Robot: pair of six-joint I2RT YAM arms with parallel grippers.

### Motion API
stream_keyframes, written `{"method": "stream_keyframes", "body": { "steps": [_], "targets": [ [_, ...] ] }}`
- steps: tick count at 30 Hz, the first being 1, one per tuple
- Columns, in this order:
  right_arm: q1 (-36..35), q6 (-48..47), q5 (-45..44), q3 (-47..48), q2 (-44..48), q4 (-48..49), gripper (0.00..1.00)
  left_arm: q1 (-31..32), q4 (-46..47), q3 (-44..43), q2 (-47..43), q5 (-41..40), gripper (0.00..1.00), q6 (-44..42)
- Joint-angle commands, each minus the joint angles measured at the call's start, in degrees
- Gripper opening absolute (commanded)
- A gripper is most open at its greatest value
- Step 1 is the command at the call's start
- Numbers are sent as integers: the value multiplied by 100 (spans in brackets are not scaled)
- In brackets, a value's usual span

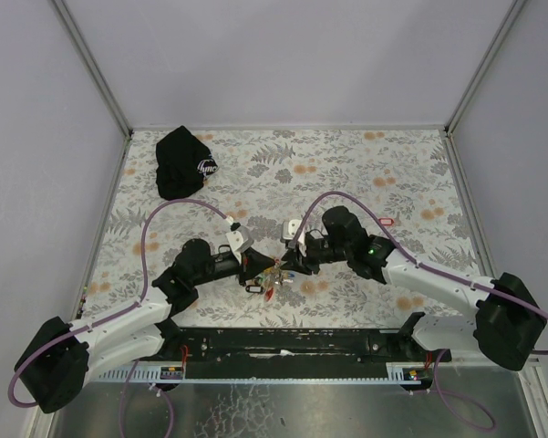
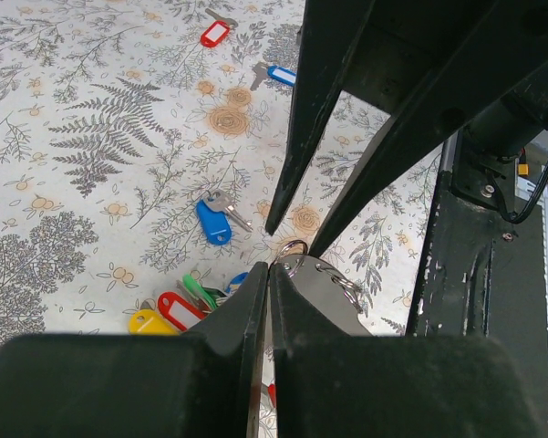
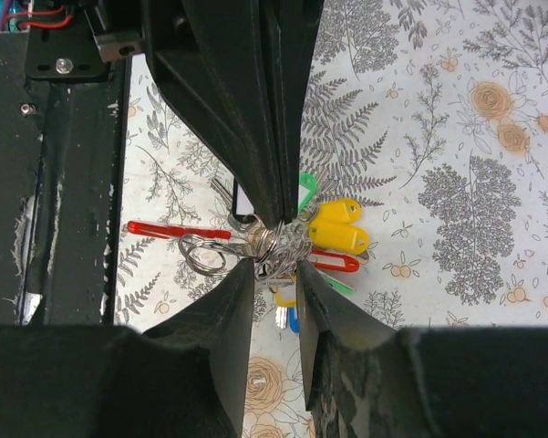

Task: Put the keys on the keyring

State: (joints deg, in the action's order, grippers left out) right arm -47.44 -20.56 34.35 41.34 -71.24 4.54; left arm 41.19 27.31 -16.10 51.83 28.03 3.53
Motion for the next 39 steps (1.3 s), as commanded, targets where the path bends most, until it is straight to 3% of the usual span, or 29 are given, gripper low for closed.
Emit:
{"method": "stream_keyframes", "body": {
  "steps": [1,15,29,34,39],
  "targets": [
    [7,300,-47,393,356,-149,32,16,-65,-201,-50,29,0,-124],
    [13,1446,-195,1131,-136,-729,29,114,-183,-308,-52,-70,0,-205],
    [7,1244,-141,1313,-465,-1312,24,188,-254,-381,-15,-129,0,-268],
    [7,1168,-120,1297,-528,-1279,17,197,-239,-385,-10,-96,0,-260],
    [7,1148,-123,1145,-448,-1016,1,198,-47,-261,-72,-52,0,-184]
  ]
}}
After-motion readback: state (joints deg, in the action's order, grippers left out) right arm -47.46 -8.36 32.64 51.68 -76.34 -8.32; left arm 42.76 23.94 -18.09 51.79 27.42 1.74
